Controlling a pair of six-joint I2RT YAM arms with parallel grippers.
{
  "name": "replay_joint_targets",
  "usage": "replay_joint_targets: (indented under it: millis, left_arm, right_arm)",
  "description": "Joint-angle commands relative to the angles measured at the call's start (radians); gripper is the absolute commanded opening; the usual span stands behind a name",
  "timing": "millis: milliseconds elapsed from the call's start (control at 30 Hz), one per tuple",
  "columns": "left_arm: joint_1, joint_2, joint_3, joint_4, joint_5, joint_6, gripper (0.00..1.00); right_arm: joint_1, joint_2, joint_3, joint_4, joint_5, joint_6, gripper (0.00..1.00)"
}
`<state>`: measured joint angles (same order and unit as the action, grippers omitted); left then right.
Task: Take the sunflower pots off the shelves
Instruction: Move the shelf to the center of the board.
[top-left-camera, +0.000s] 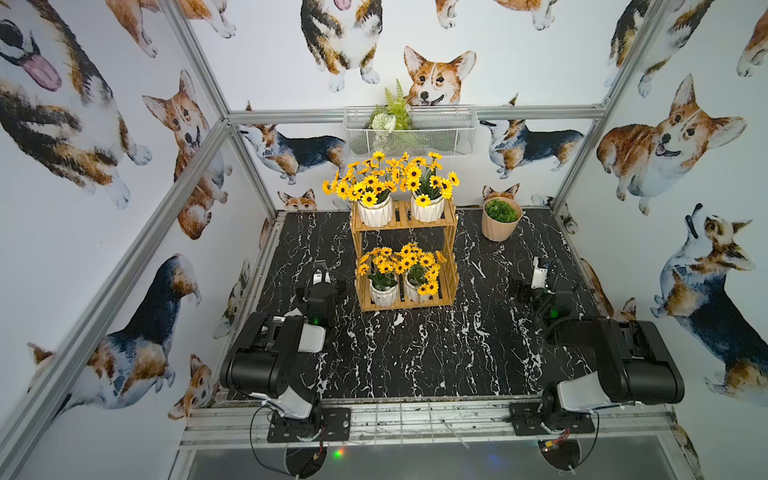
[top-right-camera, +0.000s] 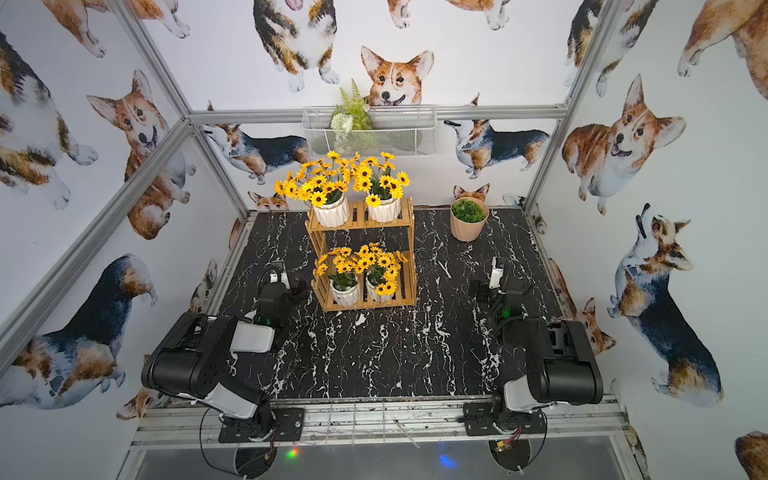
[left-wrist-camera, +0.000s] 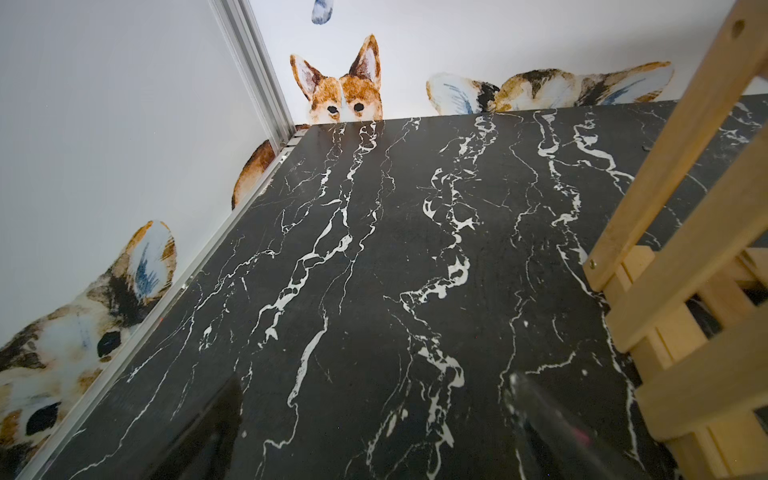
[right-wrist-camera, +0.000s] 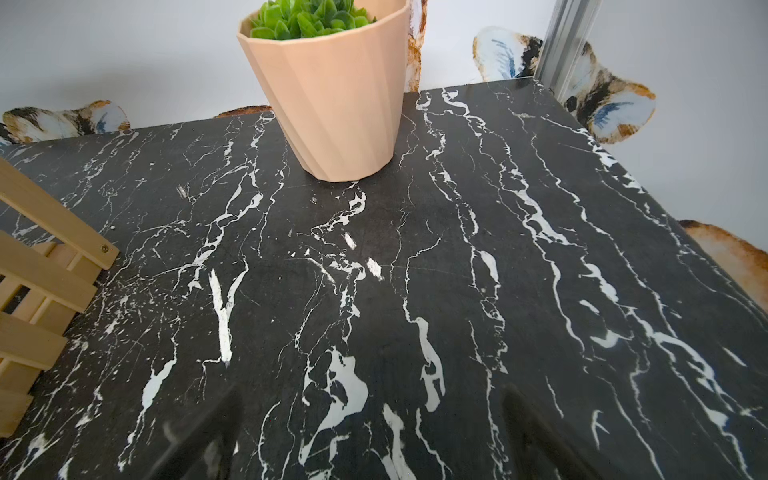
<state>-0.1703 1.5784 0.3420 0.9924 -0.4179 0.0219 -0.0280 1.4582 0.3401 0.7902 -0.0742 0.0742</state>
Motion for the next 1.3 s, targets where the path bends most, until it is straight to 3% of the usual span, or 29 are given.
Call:
replay_joint_targets:
  millis: [0,1000,1267]
  left_arm:
    - [0.002,0.002,0.005,0.028,0.001,0.006,1.00]
    - [0.007,0.001,0.014,0.005,0.011,0.000,1.00]
    - [0.006,0.000,0.003,0.029,0.009,0.006,1.00]
  right_arm:
    - [0.000,-0.005,0.001,0.014,0.003,-0.008,1.00]
    - [-0.002,-0.006,-0.002,0.020,0.007,-0.009,1.00]
    - [-0.001,-0.040,-0.147,0.250,0.085,0.020,1.00]
